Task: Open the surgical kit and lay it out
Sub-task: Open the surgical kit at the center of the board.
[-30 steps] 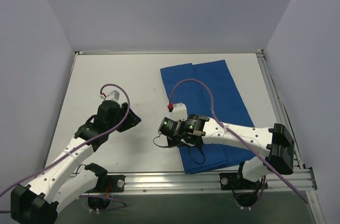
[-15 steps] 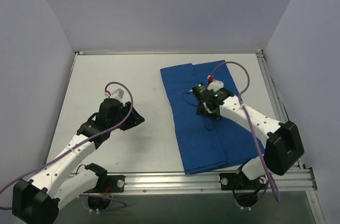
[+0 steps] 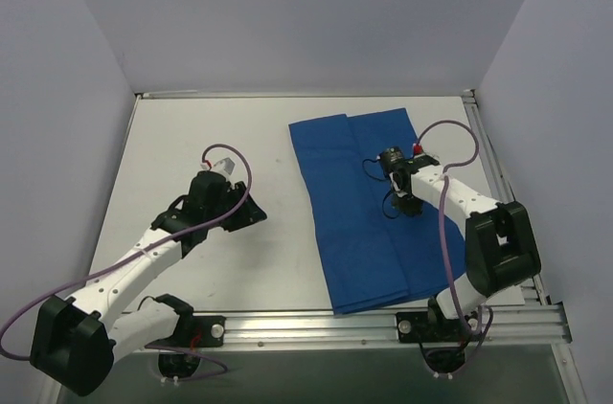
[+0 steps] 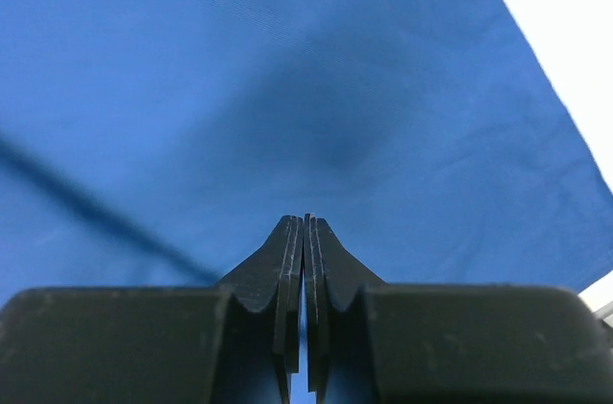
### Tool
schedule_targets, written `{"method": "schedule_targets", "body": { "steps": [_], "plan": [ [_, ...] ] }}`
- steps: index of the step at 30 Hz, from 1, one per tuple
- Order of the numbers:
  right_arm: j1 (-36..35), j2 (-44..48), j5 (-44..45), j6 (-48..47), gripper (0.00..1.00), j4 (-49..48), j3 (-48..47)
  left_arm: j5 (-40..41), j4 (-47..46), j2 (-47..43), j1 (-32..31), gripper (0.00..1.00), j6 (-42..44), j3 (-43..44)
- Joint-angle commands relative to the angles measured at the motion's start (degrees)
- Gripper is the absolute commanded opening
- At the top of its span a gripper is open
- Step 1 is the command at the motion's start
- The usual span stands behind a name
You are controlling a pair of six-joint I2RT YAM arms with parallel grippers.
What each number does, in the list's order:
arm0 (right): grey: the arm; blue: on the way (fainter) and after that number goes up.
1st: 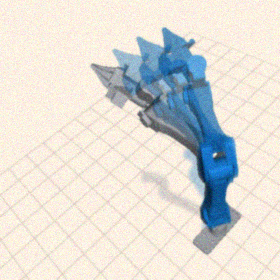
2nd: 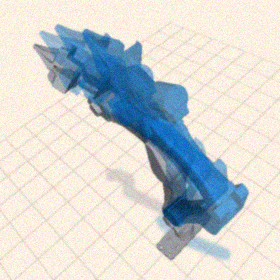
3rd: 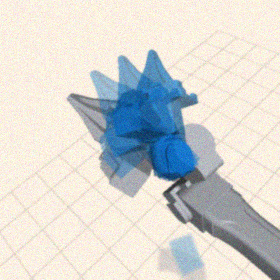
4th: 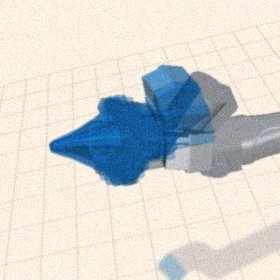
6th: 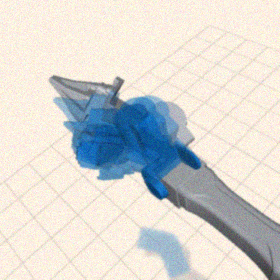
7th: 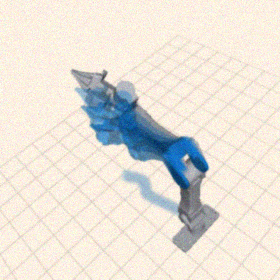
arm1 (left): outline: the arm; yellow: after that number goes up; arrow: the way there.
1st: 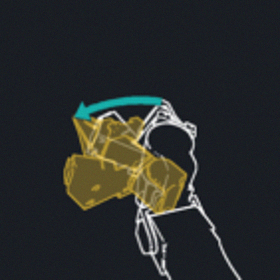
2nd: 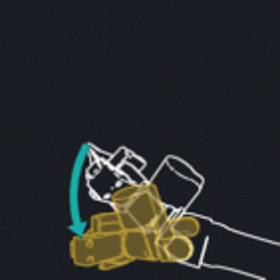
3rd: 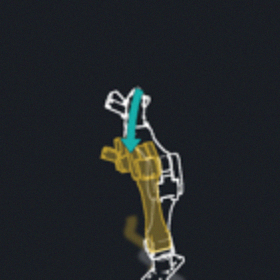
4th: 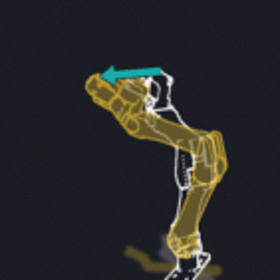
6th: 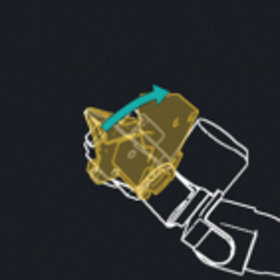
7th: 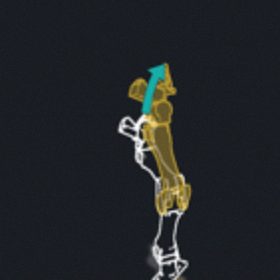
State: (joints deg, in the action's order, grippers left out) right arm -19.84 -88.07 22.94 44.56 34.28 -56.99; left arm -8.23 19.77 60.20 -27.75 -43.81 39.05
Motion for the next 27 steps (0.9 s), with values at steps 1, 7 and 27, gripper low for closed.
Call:
{"method": "schedule_targets", "body": {
  "steps": [1, 7, 27],
  "plan": [
    [2.3, -2.4, -0.5, 0.4, 0.00, -1.5, 2.9, -1.1, -3.0, 0.4, 0.4, 0.48, 1.4, 2.8],
    [2.2, -8.7, -8.4, -0.2, 0.00, -7.7, 5.9, -0.6, -2.0, 0.3, 0.4, 0.48, 1.9, 3.6],
    [-9.4, -19.4, -26.5, 13.7, 0.00, -25.8, 4.8, -4.3, -1.3, 4.4, 3.3, 0.49, 0.2, 2.8]
  ]
}}
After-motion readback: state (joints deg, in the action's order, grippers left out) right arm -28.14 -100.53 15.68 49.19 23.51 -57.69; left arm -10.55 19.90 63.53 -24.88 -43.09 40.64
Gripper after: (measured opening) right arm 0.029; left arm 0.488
